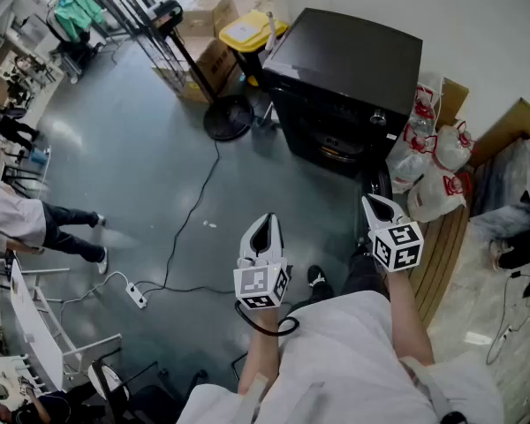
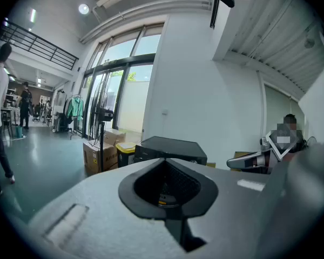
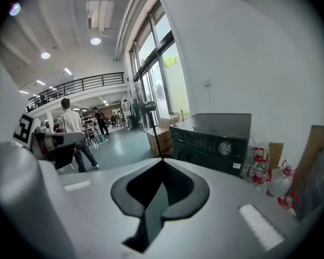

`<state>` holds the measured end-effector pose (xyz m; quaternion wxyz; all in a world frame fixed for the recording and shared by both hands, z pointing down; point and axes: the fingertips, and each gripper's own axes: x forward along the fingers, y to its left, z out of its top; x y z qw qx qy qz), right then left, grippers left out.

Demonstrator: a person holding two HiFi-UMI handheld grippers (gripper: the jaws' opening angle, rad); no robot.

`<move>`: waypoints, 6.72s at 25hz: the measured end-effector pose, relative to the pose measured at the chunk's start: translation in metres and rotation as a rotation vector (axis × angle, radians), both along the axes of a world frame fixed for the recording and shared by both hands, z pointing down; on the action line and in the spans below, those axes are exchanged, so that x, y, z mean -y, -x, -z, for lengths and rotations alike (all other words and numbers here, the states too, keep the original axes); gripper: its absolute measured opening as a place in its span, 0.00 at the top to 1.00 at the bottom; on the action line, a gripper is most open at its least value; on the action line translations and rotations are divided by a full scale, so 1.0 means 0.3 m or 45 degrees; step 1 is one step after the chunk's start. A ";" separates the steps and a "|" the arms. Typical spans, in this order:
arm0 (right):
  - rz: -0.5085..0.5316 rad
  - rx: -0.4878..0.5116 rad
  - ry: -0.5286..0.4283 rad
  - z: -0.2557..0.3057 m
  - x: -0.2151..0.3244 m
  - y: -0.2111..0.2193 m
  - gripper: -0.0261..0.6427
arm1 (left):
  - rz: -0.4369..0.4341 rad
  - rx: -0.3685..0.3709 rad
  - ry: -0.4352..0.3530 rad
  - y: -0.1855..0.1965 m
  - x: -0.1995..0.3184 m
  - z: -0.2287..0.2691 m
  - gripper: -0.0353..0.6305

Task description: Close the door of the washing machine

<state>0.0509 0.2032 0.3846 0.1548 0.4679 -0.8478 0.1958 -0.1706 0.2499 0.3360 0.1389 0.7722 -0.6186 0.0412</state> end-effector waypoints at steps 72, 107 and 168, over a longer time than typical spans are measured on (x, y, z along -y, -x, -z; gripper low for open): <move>0.806 -0.125 0.499 -0.863 0.475 -0.524 0.80 | -0.424 -0.253 0.876 -1.153 0.381 -1.043 0.66; 0.648 -0.047 0.661 -0.926 0.456 -0.357 0.75 | -0.417 -0.243 0.919 -0.947 0.346 -1.095 0.68; 0.041 0.158 0.568 -0.938 0.780 0.006 0.82 | -0.474 -0.058 0.709 -0.358 0.855 -1.109 0.64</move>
